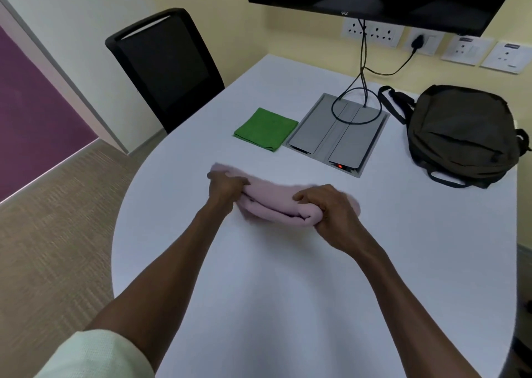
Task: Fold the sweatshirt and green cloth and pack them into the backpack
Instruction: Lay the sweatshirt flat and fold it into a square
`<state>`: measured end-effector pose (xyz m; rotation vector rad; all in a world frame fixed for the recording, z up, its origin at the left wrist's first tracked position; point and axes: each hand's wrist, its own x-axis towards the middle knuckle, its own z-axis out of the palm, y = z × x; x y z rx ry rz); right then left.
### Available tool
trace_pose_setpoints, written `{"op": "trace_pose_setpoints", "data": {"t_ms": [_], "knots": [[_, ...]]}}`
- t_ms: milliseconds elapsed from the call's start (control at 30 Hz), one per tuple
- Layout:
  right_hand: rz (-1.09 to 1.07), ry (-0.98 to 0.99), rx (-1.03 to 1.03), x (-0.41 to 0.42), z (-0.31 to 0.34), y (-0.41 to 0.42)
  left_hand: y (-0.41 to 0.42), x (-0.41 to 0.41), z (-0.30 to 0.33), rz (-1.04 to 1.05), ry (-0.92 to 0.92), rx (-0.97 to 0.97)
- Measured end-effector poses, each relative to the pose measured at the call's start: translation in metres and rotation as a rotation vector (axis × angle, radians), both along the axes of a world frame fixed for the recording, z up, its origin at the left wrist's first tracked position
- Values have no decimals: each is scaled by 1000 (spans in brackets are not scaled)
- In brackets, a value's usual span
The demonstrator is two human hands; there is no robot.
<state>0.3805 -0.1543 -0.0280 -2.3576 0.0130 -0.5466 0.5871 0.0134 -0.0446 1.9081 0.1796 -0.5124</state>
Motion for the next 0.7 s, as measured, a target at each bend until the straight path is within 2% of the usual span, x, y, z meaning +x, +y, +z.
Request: {"op": "trace_pose_setpoints", "data": {"t_ms": [100, 200, 267, 333, 400, 467, 600, 667, 700], "knots": [[-91, -92, -202, -5, -6, -9, 2, -15, -4, 37, -78, -312], [-140, -14, -408, -22, -20, 0, 6, -27, -23, 79, -46, -371], [-82, 129, -493, -35, -50, 9, 14, -37, -43, 73, 19, -204], [32, 314, -539, -52, -89, 15, 27, -52, -65, -19, 130, 79], [111, 441, -496, -69, -117, 15, 39, -65, -80, -103, 168, 335], [89, 491, -408, -77, -122, 17, 45, -71, -88, -110, 51, 425], [-26, 603, -326, -66, -114, 16, 50, -73, -85, -329, -539, 537], [-53, 715, -327, -62, -118, 16, 49, -67, -92, -558, -672, 601], [-51, 771, -339, -61, -119, 17, 46, -64, -93, -681, -641, 637]]}}
